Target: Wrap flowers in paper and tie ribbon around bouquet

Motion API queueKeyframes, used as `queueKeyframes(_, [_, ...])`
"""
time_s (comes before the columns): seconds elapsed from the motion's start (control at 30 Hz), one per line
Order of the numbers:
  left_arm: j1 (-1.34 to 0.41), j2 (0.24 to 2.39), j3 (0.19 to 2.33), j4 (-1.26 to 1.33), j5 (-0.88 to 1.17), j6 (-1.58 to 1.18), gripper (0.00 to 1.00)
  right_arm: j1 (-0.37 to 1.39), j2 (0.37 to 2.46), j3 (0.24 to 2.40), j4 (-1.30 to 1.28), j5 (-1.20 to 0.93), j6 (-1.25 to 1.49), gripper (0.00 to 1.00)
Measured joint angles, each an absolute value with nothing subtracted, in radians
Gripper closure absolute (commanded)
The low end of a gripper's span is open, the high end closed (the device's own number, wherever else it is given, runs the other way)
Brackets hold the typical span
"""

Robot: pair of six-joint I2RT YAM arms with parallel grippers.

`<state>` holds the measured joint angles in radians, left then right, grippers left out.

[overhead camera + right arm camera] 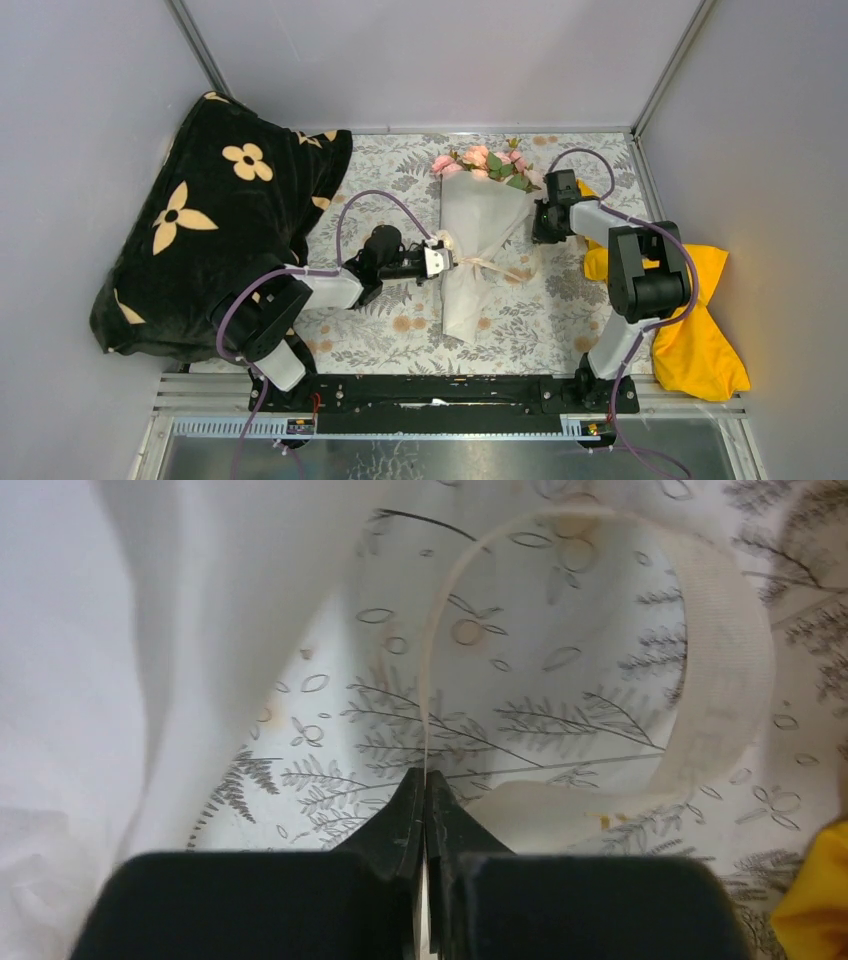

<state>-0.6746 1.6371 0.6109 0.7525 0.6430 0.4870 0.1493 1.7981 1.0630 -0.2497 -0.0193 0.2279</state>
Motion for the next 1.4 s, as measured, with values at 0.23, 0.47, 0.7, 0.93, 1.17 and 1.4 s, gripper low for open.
queueKeyframes(0.23, [-0.680, 1.631, 0.609, 0.735, 0.668, 0.611, 1.00, 0.132, 1.596, 1.010, -0.286, -0.005, 0.211, 1.00])
queueKeyframes(0.47, [-0.698, 1.604, 0.578, 0.680, 0.714, 0.843, 1.00, 0.422, 1.424, 1.176, -0.211, -0.069, 0.165, 1.00])
queueKeyframes(0.7, [-0.705, 1.573, 0.553, 0.618, 0.730, 0.997, 1.00, 0.675, 1.693, 1.408, -0.152, -0.204, 0.162, 0.66])
queueKeyframes(0.93, [-0.706, 1.566, 0.551, 0.589, 0.735, 1.028, 1.00, 0.712, 1.770, 1.443, -0.264, -0.294, 0.098, 0.38])
queueKeyframes(1.17, [-0.706, 1.566, 0.551, 0.588, 0.737, 1.005, 1.00, 0.527, 1.512, 1.283, -0.245, -0.498, -0.049, 0.35])
queueKeyframes(1.4, [-0.706, 1.566, 0.553, 0.590, 0.730, 0.867, 1.00, 0.526, 1.145, 0.740, 0.063, -0.659, -0.196, 0.31])
